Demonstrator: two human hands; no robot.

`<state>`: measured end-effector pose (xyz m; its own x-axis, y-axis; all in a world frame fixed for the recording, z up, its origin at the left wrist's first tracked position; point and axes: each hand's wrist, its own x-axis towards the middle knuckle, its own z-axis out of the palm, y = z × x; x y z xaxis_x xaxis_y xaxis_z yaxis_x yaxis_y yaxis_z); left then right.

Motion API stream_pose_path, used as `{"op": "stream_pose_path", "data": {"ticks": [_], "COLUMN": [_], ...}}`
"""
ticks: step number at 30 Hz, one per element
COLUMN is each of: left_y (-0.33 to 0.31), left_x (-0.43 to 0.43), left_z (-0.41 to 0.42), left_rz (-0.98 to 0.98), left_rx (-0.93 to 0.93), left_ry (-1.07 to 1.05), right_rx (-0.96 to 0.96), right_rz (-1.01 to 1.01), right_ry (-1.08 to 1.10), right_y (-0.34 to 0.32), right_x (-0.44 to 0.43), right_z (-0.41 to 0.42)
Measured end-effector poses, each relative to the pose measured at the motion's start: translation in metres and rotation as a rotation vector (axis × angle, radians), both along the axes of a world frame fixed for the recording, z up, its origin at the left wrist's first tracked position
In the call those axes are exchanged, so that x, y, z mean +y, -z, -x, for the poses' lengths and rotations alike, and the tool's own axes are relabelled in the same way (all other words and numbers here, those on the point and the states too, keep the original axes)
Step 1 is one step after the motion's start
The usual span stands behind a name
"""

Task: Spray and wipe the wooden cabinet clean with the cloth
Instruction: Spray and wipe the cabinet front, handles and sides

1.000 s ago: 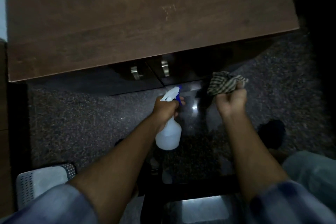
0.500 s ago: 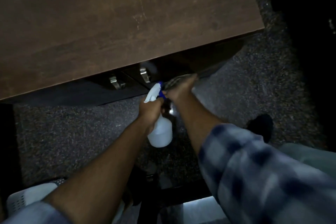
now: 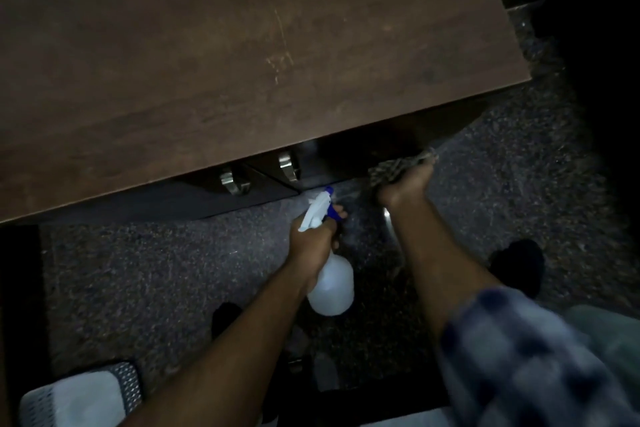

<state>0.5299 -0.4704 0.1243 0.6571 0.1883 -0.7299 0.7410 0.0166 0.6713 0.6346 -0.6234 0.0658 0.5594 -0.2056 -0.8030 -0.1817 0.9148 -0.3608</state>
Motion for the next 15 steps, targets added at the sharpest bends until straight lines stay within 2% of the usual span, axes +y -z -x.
{"op": "stream_pose_path", "data": {"ticks": [4, 10, 15], "left_y": [0.008, 0.012, 0.017], "left_x": [-0.008, -0.017, -0.029], "left_z": [-0.008, -0.024, -0.031], "left_rz": [-0.007, 0.051, 0.03], "left_rx": [-0.006, -0.067, -0.092], "left_ry": [0.017, 0.055, 0.084], "right_rx": [0.088, -0.006, 0.002], "right_rz": [0.011, 0.092, -0.038], "right_ry": [0.015, 0.081, 0.044], "right_y": [-0.008, 0.002, -0.009], "right_x": [0.011, -0.015, 0.003], "right_z": [-0.015, 0.003, -0.016]}}
